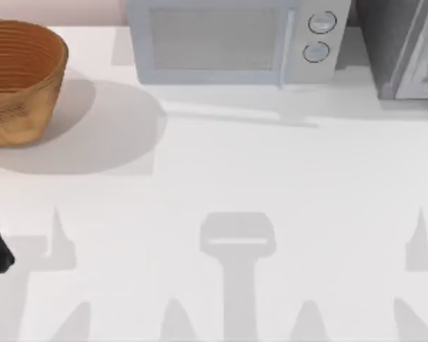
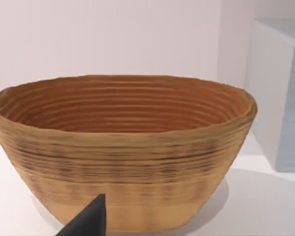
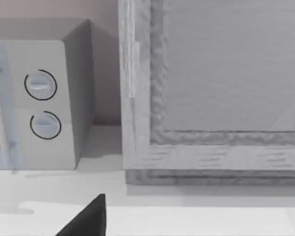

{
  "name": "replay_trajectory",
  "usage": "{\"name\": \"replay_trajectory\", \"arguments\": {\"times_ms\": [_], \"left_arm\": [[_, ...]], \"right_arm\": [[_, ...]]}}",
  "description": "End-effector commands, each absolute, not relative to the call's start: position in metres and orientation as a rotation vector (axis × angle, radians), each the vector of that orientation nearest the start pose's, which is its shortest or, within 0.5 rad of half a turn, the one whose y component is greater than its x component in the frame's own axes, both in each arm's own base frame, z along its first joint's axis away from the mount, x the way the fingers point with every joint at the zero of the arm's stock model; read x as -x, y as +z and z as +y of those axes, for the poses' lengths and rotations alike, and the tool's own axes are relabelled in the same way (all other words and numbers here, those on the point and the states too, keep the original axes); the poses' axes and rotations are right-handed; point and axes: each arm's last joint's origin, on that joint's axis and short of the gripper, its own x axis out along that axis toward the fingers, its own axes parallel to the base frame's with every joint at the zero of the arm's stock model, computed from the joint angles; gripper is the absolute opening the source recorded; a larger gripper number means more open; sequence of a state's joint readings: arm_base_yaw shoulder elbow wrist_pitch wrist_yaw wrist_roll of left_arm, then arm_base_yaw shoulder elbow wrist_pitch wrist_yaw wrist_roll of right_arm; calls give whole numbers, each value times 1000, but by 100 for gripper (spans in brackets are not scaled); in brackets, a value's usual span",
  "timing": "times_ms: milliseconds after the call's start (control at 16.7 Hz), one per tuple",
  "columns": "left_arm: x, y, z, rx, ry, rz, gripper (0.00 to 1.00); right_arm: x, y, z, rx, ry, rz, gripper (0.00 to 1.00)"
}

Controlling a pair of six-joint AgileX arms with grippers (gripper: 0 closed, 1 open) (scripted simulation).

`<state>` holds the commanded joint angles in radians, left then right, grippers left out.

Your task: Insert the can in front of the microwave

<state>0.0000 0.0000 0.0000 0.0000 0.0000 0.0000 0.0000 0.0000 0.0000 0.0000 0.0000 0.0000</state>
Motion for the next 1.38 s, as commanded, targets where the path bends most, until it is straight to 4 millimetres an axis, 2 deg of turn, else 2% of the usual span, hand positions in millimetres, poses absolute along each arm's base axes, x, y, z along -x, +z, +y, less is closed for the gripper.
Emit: {"name": "replay_trajectory", "arguments": {"times_ms": [180,300,480,600,720,900,1140,1380], "left_arm": [[-106,162,-1,-9,3,9,100],[-106,171,1,-52,16,53,100],[-111,198,5,-167,37,183,100],[-122,218,9,-260,40,319,100],[-140,235,16,-354,21,493,100],[-181,250,32,-476,-60,792,100],[-239,248,62,-577,-245,1139,100],[-285,237,93,-621,-442,1350,100]], "right_arm": [[-106,160,-1,0,0,0,100],[-106,160,-1,0,0,0,100],[-106,160,-1,0,0,0,100],[-106,160,-1,0,0,0,100],[-106,160,-1,0,0,0,100],[-106,160,-1,0,0,0,100],[-106,160,-1,0,0,0,100],[-106,160,-1,0,0,0,100]]}}
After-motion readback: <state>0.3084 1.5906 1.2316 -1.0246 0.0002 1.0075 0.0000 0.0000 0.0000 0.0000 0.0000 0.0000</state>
